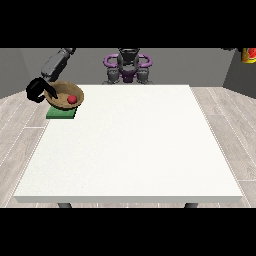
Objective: Pick the cup and pour the ball into the bowl, then pick the bowl and place it on the pad
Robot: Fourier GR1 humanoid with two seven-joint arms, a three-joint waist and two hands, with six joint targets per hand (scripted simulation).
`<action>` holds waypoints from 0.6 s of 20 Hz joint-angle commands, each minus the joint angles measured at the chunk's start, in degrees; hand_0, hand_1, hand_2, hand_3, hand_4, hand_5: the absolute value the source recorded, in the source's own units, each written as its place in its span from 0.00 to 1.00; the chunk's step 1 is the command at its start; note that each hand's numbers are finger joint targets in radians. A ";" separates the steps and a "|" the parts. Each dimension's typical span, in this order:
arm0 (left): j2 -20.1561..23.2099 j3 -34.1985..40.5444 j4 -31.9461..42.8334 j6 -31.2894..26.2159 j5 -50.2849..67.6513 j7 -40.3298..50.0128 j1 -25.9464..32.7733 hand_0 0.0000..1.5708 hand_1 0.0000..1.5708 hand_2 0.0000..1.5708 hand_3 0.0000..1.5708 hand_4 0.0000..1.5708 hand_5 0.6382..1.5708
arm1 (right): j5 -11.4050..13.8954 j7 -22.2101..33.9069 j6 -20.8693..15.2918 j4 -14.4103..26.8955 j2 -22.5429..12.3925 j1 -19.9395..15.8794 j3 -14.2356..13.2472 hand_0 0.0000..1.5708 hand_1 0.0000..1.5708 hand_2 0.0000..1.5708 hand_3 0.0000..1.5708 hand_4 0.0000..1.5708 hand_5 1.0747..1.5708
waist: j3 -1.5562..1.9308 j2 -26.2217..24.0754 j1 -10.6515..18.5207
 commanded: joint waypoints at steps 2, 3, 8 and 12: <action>1.14 0.25 1.02 -1.89 0.42 -1.32 1.34 0.00 0.00 0.00 0.00 0.76 1.00 | 1.95 0.08 0.49 1.79 -1.39 -0.30 1.76 0.59 0.59 0.70 0.66 0.10 0.88 | -0.02 -0.27 1.11; 2.54 1.47 0.91 -2.18 1.42 -2.06 -0.19 0.00 0.00 0.00 0.00 0.76 1.00 | 1.04 -1.46 3.68 2.80 -3.16 -1.28 0.85 0.41 0.41 0.44 0.64 0.00 0.80 | 0.01 3.63 1.20; 2.05 -0.29 -0.68 0.76 2.62 3.94 -3.13 0.00 0.00 0.00 0.00 0.77 1.00 | 4.78 0.67 3.28 4.09 -0.73 -3.85 5.54 0.00 0.00 0.00 0.00 0.00 0.67 | 0.03 0.60 0.99; -1.70 -3.39 -4.66 3.19 1.98 8.36 -0.70 0.00 0.00 0.00 0.00 0.76 1.00 | 4.88 4.37 7.08 5.86 -5.18 -3.72 5.36 0.00 0.00 0.00 0.00 0.00 0.66 | 0.04 -5.78 0.38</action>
